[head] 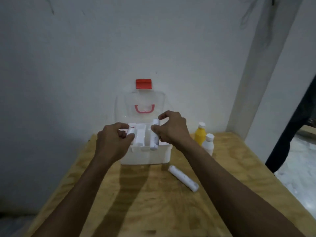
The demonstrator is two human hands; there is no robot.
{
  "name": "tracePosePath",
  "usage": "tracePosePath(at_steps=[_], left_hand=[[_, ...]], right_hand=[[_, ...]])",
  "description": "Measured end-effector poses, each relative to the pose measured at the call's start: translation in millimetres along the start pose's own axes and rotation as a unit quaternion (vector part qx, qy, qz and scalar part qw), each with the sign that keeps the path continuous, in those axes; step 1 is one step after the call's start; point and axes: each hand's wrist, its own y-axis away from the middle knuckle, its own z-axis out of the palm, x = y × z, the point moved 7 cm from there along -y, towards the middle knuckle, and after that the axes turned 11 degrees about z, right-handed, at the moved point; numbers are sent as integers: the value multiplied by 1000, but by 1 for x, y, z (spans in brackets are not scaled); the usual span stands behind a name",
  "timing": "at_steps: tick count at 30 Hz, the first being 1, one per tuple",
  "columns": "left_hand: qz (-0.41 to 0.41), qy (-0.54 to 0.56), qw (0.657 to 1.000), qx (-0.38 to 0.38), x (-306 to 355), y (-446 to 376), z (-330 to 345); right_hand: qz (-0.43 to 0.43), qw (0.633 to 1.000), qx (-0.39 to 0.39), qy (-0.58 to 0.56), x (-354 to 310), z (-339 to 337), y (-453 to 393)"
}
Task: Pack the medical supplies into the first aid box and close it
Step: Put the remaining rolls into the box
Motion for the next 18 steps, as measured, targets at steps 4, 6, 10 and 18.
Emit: tracePosePath(at_steps=[4,6,10,18], left_hand=[[-19,-46,999,-15,-28,-16,-12],[-10,-57,998,-29,-32,-22,-6],[5,-75,996,-56,-39,-31,7],[47,-167,979,-111,-39,-37,27]], right_hand=[[9,1000,-15,-6,-22,35,-21],[10,1000,-21,13,-28,47,-29],[5,997,-22,73,-37,68,-41],[2,988,-38,149,-31,84,-46]])
